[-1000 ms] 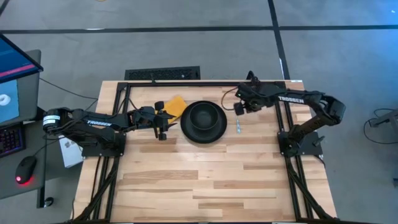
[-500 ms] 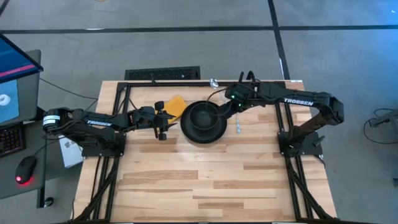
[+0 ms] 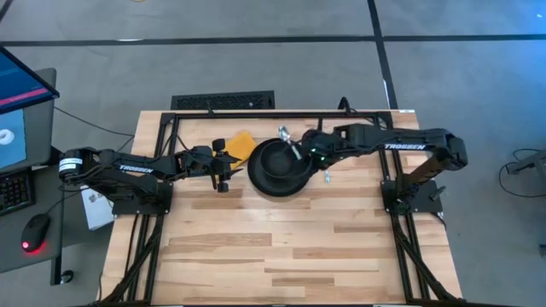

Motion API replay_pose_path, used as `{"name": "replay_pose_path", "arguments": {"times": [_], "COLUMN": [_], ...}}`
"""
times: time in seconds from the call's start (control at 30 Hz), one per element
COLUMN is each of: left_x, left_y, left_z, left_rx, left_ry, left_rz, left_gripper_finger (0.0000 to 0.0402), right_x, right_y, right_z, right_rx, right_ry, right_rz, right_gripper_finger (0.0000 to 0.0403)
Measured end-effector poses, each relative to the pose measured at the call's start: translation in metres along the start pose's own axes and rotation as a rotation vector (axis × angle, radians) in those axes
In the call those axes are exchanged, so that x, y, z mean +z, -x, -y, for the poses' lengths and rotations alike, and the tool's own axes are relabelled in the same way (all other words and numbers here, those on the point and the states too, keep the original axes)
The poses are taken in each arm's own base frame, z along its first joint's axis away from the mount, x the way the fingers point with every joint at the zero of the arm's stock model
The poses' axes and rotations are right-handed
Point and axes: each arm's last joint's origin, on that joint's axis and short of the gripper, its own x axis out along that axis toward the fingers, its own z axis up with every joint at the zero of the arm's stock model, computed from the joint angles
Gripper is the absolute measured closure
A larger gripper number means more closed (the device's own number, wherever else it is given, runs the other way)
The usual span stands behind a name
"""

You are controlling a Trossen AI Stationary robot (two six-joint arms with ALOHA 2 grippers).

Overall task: Set table place
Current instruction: Put the spoon into the black bowl

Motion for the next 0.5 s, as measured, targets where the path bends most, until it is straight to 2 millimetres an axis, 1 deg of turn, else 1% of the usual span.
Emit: {"name": "replay_pose_path", "arguments": {"times": [0.13,0.27,0.4,0.5], "left_x": [0.0,0.0,0.0,0.0], "left_y": [0.0,0.0,0.0,0.0], "left_z": [0.0,0.0,0.0,0.0], "left_rx": [-0.003,-0.004,-0.004,-0.005], "left_ry": [-0.002,-0.002,-0.002,-0.002], "left_rz": [0.001,0.002,0.002,0.002], "left_gripper_finger": [0.0262,0.0262,0.0262,0.0262], "right_x": [-0.002,0.001,0.007,0.013], "right_y": [-0.022,-0.041,-0.051,-0.051], "right_z": [-0.005,-0.005,0.0,0.006], "right_rx": [0.017,0.026,0.068,0.119], "right_ry": [-0.014,-0.069,-0.113,-0.16], "right_rz": [-0.124,-0.226,-0.313,-0.364], "right_gripper_finger": [0.0344,0.0344,0.0344,0.0344]}}
